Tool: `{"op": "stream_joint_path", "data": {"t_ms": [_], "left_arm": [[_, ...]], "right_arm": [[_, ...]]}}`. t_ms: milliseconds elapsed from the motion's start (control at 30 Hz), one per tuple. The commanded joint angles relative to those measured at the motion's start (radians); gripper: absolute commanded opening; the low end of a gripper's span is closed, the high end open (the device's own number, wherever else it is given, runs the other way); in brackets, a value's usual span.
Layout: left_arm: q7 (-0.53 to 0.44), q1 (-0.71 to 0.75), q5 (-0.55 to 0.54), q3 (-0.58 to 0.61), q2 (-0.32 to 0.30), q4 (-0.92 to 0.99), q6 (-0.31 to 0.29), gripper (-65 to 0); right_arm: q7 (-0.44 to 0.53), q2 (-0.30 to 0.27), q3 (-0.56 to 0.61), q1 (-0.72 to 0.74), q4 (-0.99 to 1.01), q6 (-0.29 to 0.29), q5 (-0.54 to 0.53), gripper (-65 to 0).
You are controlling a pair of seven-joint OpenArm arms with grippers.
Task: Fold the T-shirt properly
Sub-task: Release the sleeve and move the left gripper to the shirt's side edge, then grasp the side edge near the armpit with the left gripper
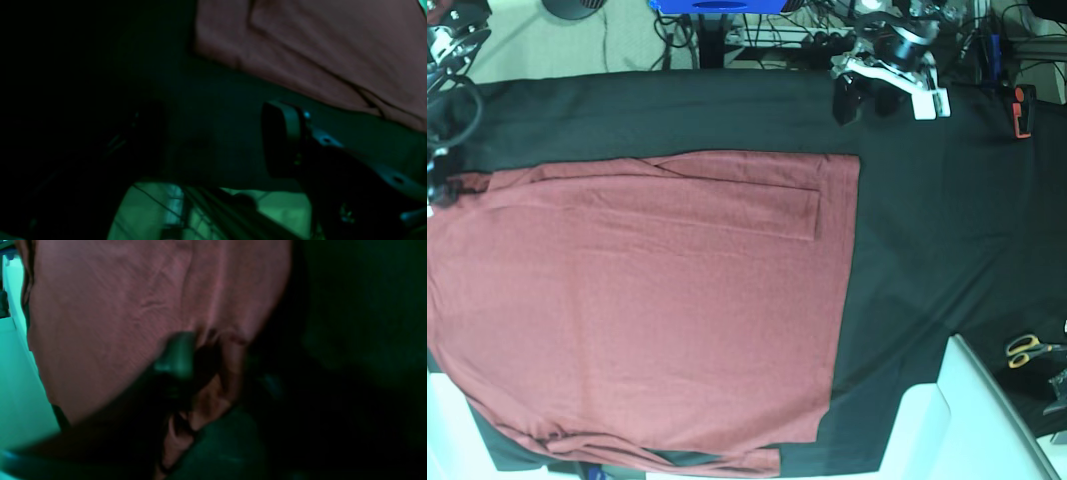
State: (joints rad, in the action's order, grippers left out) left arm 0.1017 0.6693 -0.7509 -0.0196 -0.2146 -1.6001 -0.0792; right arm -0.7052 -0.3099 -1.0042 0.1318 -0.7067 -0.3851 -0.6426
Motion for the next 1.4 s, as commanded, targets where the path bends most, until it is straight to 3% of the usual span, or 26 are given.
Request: {"op": "stream_joint_path", "data": {"t_ms": [0,33,133,633,700,867,1200,1367], "left_arm": [[-0.017,0.005,-0.029,-0.001,-0.004,-0.012,-0.015,-20.7],[-0.017,0.002,-0.058,-0.001,-0.004,-0.010,-0.015,-20.7],[-0.017,-0.001,-0.091,-0.003,-0.009,-0.001,-0.015,-20.9],[-0.017,-0.115,-0.098,-0.004,-0.003,0.093,-0.015,-20.4],[-0.017,-0.128,-0.098,-0.004,0.004,0.090,-0.015,-17.8],[-0.017,-0.155,-0.098,0.007,0.010,0.140,-0.015,-2.1],[-0.012,-0.234,-0.100,0.016,0.056,0.223,-0.015,-1.8],[0.096,-0.291,-0.100,0.020,0.071,0.241,-0.015,-1.8]], "right_arm": [[0.006,-0.021,-0.003,0.012,-0.012,-0.012,-0.015,-62.7],[0.003,-0.021,-0.003,0.012,-0.012,-0.012,-0.015,-65.0],[0.000,-0.021,-0.003,0.012,-0.012,-0.012,-0.015,-63.2],[-0.001,-0.024,0.003,0.007,-0.012,-0.015,-0.015,-64.8],[-0.001,-0.024,0.003,0.007,-0.012,-0.015,-0.015,-64.8],[-0.003,-0.025,-0.002,0.006,-0.012,-0.015,-0.015,-64.8],[-0.027,-0.025,-0.002,0.007,-0.012,-0.015,-0.015,-64.8],[-0.027,-0.025,-0.002,0.007,-0.012,-0.015,-0.015,-64.8]]}}
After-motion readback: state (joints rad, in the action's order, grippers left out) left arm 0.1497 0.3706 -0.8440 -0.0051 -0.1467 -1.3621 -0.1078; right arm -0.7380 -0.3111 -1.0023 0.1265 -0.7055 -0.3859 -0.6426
